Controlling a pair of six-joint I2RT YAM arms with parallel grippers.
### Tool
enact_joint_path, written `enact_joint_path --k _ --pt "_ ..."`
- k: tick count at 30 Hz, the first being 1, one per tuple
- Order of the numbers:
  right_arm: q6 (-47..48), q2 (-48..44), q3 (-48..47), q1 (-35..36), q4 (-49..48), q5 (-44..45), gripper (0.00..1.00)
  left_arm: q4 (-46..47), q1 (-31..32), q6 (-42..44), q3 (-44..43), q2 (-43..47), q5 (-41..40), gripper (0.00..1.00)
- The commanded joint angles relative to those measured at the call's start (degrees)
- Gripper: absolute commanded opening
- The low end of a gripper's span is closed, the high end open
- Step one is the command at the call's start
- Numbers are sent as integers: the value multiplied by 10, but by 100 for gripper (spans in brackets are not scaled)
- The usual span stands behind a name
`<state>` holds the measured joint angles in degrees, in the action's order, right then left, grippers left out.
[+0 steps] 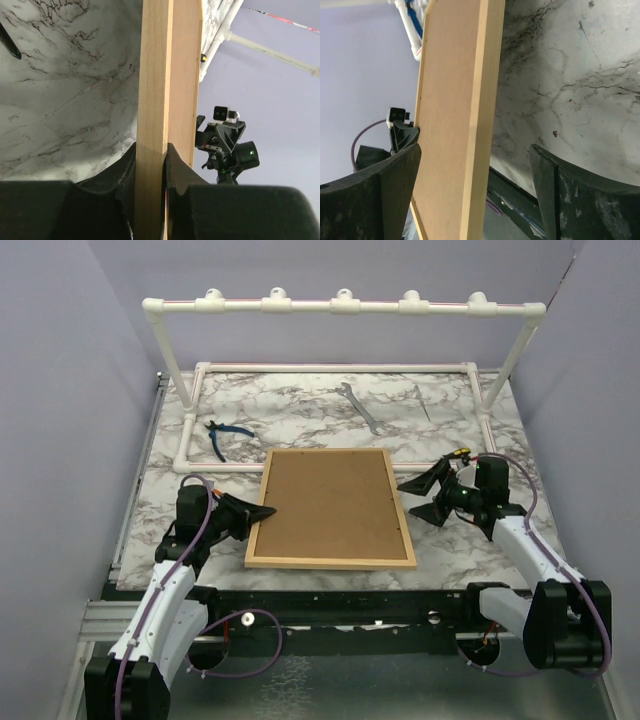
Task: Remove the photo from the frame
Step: Turn over the photo frame at the center of the board.
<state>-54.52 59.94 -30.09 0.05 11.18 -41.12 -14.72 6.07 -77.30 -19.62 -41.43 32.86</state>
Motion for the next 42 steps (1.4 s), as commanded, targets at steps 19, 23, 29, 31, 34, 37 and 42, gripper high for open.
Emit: enact_joint_path --k 19,23,29,31,34,37,42 --pt "2 127 8 46 -181 -123 63 -109 3 145 -1 10 -4 17" --pt "2 131 10 48 -185 -123 54 -109 3 169 -12 21 -6 27" --pt "4 148 16 55 -201 -122 52 -109 3 203 -36 34 1 56" --pt "5 154 18 58 -206 -121 54 -108 4 208 -38 33 2 57" --pt "8 164 20 66 -212 -118 54 -106 3 208 -38 34 0 56" --pt "19 173 17 76 -209 -106 54 -105 3 209 -36 34 -1 56" --pt "45 182 10 84 -197 -85 35 -105 4 218 -27 42 -12 56"
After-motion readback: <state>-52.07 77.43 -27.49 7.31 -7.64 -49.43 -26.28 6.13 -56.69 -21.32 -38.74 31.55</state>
